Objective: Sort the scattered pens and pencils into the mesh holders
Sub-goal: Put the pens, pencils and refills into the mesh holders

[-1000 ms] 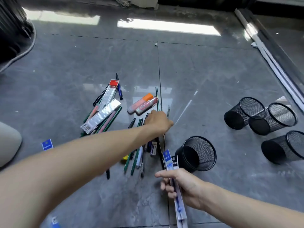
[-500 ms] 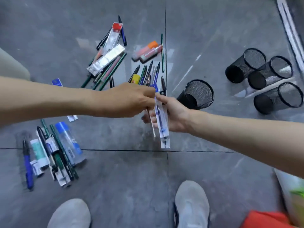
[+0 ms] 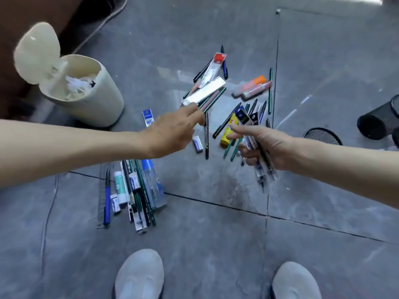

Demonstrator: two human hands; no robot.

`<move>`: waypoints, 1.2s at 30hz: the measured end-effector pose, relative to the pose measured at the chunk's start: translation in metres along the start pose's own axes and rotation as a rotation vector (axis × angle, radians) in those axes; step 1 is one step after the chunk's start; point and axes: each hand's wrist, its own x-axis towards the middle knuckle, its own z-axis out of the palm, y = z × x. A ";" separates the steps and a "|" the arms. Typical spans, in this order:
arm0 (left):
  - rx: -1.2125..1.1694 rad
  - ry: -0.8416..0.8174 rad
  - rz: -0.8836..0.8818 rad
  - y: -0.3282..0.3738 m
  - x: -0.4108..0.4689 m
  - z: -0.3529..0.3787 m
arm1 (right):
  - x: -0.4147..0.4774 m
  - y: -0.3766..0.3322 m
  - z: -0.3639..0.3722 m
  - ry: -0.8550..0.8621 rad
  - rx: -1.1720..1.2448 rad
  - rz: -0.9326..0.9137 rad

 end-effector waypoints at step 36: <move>-0.585 0.178 -1.453 -0.040 -0.143 0.056 | 0.018 0.018 0.051 -0.041 -0.291 0.221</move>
